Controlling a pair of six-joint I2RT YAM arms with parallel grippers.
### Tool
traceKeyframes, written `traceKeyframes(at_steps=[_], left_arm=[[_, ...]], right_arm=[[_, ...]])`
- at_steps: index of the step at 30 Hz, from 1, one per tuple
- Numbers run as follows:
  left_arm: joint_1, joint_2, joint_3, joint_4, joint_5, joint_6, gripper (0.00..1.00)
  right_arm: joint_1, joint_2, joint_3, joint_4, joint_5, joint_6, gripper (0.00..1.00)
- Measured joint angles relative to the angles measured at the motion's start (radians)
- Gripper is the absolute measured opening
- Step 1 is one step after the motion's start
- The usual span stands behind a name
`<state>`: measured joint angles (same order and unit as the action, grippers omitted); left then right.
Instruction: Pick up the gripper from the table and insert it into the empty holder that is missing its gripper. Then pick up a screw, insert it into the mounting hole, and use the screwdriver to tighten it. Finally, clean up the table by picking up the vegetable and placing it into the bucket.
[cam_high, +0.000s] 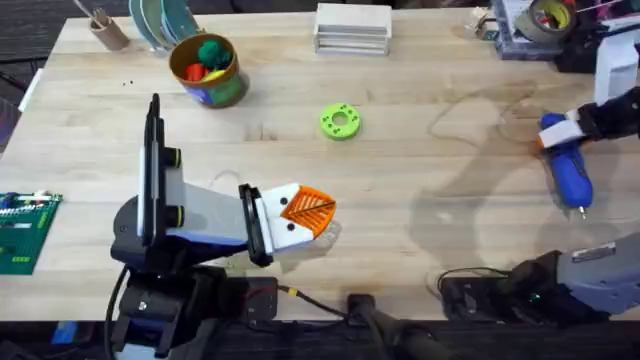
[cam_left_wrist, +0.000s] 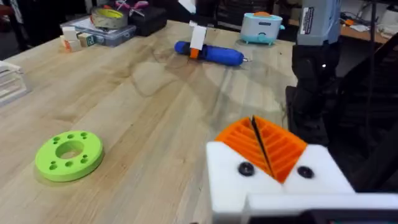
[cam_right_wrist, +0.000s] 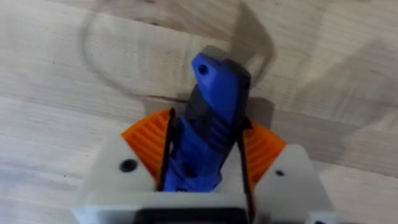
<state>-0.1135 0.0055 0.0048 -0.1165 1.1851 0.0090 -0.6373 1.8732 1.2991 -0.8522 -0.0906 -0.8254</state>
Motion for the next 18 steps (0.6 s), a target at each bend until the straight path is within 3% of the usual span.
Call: traceKeyframes(at_steps=[2, 12, 18], left_arm=[[0.000, 0.000, 0.000, 0.000, 0.000, 0.000, 0.006], [0.000, 0.000, 0.000, 0.000, 0.000, 0.000, 0.006], [0.000, 0.000, 0.000, 0.000, 0.000, 0.000, 0.006]], right_arm=[[0.000, 0.000, 0.000, 0.003, 0.000, -0.002, 0.504], [0.000, 0.000, -0.001, 0.002, 0.000, -0.010, 0.112], [0.000, 0.000, -0.001, 0.000, 0.000, -0.010, 0.080]])
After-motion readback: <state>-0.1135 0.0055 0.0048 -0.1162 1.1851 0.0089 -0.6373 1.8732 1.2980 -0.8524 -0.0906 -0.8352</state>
